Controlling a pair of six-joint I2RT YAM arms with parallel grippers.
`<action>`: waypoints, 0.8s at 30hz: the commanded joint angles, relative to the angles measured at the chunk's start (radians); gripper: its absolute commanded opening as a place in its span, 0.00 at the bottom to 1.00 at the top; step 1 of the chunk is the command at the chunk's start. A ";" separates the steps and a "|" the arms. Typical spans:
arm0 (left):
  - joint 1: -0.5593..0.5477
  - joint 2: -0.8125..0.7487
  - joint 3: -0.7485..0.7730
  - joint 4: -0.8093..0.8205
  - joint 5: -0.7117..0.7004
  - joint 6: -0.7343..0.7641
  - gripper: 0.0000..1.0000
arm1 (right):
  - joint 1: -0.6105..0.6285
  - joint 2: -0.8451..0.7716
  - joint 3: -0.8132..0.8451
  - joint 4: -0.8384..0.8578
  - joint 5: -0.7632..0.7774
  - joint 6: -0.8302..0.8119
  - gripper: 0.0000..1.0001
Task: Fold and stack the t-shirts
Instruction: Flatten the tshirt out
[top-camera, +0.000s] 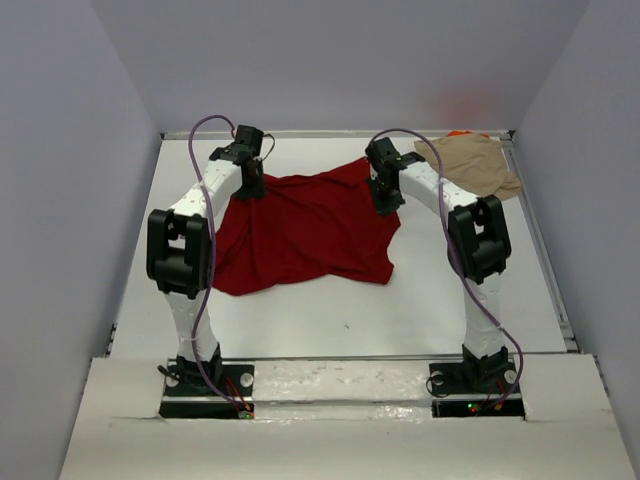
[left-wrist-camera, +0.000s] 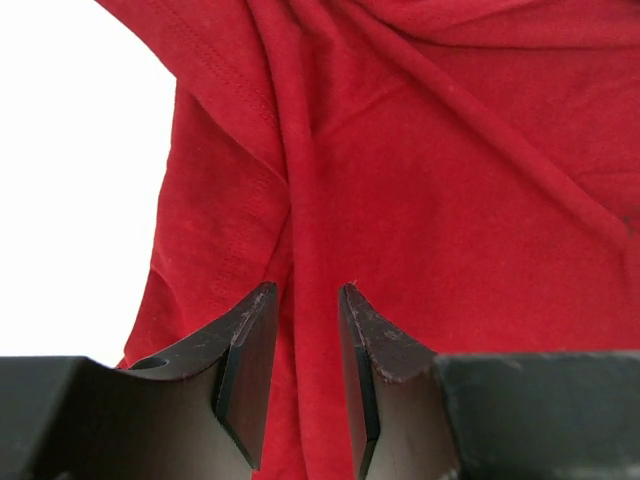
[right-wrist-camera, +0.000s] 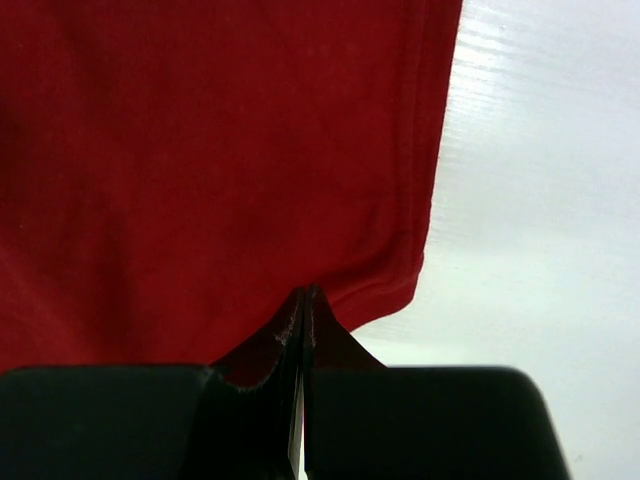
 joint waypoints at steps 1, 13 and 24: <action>0.000 0.007 -0.001 -0.006 0.044 0.004 0.41 | -0.006 -0.065 -0.018 0.034 -0.049 -0.004 0.00; 0.036 0.083 -0.013 0.011 0.187 0.004 0.00 | -0.006 -0.053 0.015 0.054 -0.100 -0.011 0.00; 0.037 0.150 0.031 -0.008 0.116 0.010 0.00 | -0.006 -0.011 0.013 0.074 -0.108 -0.018 0.00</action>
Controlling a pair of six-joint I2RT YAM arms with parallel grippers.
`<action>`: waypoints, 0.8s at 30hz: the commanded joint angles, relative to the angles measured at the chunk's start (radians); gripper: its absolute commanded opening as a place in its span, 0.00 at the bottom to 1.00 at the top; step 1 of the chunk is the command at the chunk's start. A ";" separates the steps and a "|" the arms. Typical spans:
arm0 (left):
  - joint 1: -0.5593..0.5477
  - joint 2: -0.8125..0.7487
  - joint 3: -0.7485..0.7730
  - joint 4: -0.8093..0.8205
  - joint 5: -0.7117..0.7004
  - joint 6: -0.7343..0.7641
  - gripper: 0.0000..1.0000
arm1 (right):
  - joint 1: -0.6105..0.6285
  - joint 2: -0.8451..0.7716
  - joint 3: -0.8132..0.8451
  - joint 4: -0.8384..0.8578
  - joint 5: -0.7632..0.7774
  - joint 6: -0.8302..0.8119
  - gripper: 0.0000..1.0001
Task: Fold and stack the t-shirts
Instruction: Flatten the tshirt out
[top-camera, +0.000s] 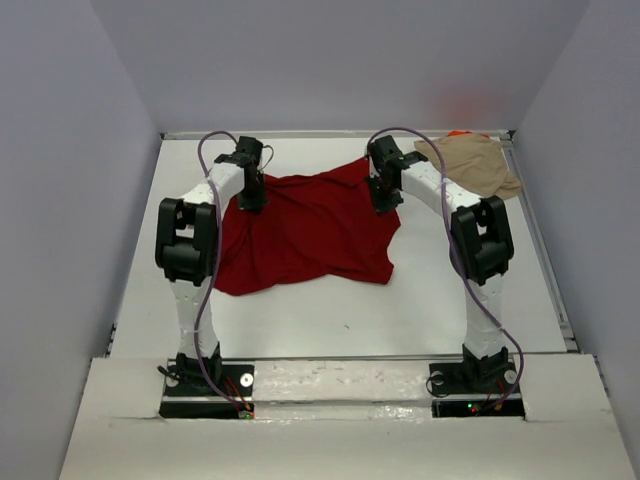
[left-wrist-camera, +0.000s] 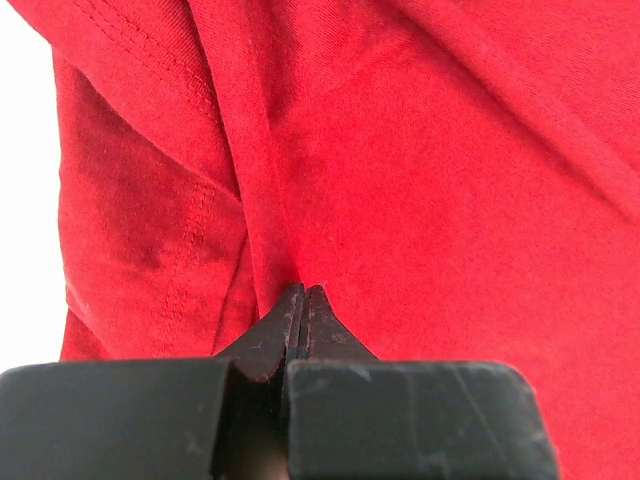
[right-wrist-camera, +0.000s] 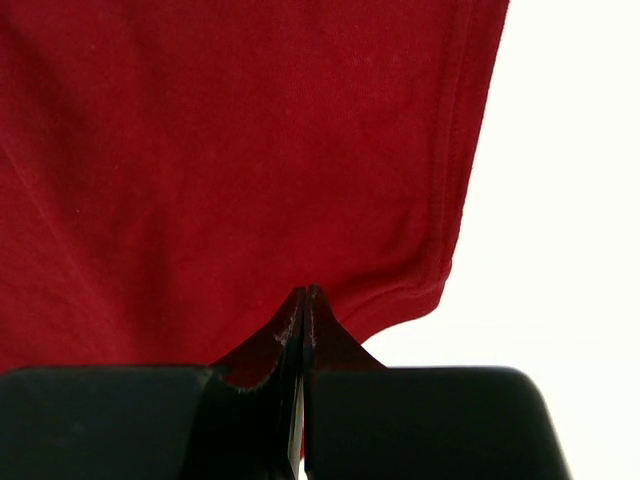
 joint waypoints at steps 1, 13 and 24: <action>0.003 0.036 0.046 -0.024 -0.018 0.012 0.00 | -0.001 0.015 0.034 0.046 -0.021 -0.010 0.00; 0.016 0.132 0.163 -0.065 -0.012 0.012 0.00 | -0.011 0.121 0.055 0.088 -0.036 -0.013 0.00; 0.023 0.230 0.275 -0.121 0.011 0.009 0.00 | -0.041 0.193 0.187 0.057 -0.039 -0.039 0.00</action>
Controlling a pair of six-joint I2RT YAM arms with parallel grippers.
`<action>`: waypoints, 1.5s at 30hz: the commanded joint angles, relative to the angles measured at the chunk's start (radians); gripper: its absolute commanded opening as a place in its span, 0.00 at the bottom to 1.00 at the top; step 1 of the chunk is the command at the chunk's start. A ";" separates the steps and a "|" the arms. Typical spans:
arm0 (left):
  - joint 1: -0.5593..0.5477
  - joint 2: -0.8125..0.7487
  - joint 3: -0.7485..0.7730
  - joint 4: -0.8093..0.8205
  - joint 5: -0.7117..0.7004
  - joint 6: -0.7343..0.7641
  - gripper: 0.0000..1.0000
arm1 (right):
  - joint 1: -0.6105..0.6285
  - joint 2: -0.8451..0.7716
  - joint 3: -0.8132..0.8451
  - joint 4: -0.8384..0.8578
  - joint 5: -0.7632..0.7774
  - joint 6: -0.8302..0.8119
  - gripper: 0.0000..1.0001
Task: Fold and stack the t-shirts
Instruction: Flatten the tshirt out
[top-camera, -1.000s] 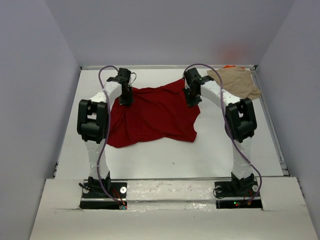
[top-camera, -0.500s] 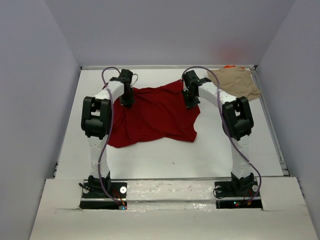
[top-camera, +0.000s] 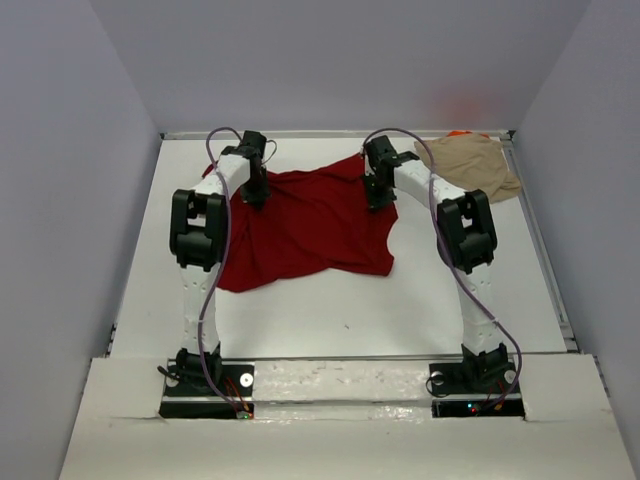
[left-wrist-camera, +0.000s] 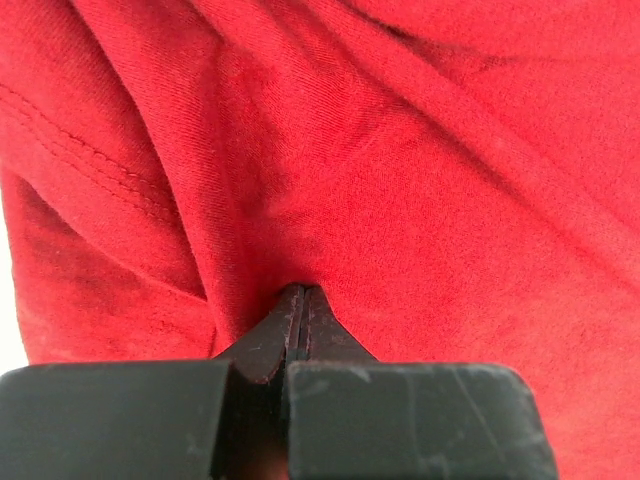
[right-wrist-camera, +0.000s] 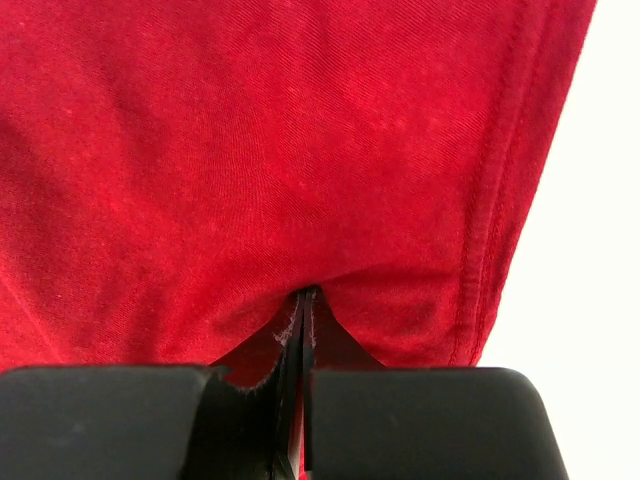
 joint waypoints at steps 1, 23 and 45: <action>0.010 0.035 0.046 -0.041 0.028 0.010 0.00 | -0.029 0.028 0.067 -0.006 -0.004 -0.027 0.00; 0.022 0.247 0.463 -0.172 0.122 0.018 0.00 | -0.089 0.209 0.425 -0.111 -0.021 -0.063 0.00; 0.007 0.034 0.218 -0.057 0.097 0.012 0.00 | -0.036 -0.169 0.052 -0.006 -0.105 -0.050 0.00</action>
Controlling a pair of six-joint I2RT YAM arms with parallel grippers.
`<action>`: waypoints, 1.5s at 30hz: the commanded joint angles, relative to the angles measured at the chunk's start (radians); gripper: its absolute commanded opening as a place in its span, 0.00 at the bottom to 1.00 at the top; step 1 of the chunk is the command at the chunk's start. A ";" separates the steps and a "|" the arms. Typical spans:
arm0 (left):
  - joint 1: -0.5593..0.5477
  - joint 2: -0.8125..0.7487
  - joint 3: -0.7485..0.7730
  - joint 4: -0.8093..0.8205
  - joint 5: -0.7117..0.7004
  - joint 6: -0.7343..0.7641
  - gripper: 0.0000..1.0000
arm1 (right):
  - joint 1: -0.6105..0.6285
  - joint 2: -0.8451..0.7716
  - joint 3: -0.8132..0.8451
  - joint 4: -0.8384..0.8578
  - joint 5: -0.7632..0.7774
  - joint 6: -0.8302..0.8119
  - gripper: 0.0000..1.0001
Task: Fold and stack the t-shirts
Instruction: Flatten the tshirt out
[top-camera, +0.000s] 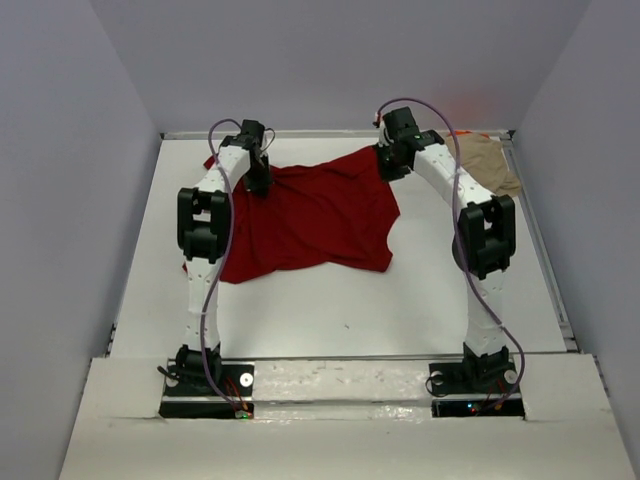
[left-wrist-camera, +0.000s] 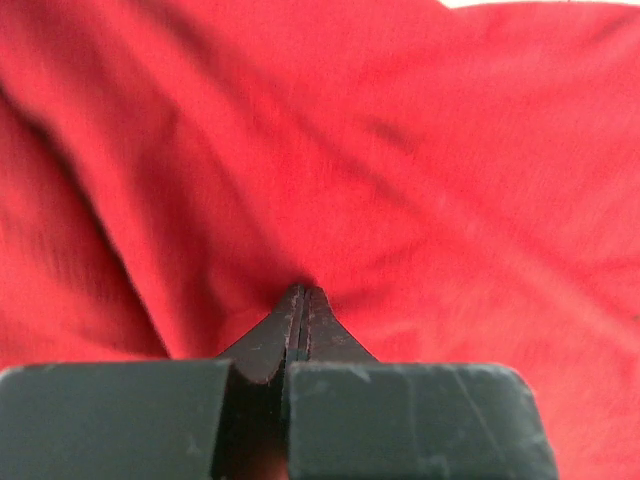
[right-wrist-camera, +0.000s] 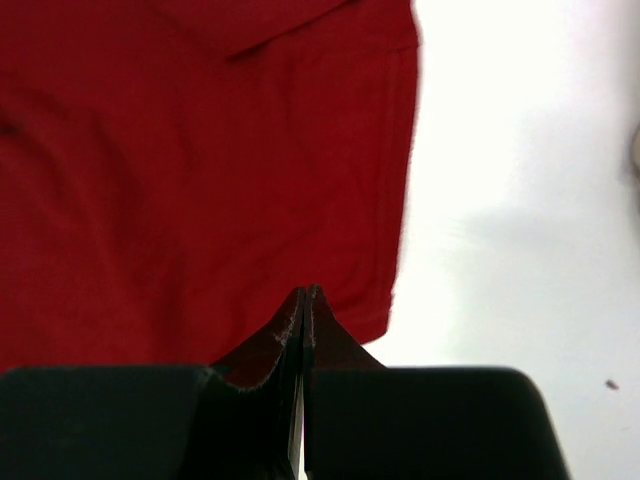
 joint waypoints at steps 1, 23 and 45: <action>-0.013 -0.157 -0.105 0.024 0.000 0.012 0.00 | 0.024 -0.090 -0.112 0.034 -0.121 0.022 0.00; -0.013 -0.079 -0.056 0.017 0.039 0.015 0.47 | 0.024 -0.073 -0.371 0.106 -0.350 0.048 0.00; -0.011 -0.154 -0.100 0.122 0.045 0.006 0.57 | 0.015 0.101 -0.298 0.354 -0.191 0.076 0.00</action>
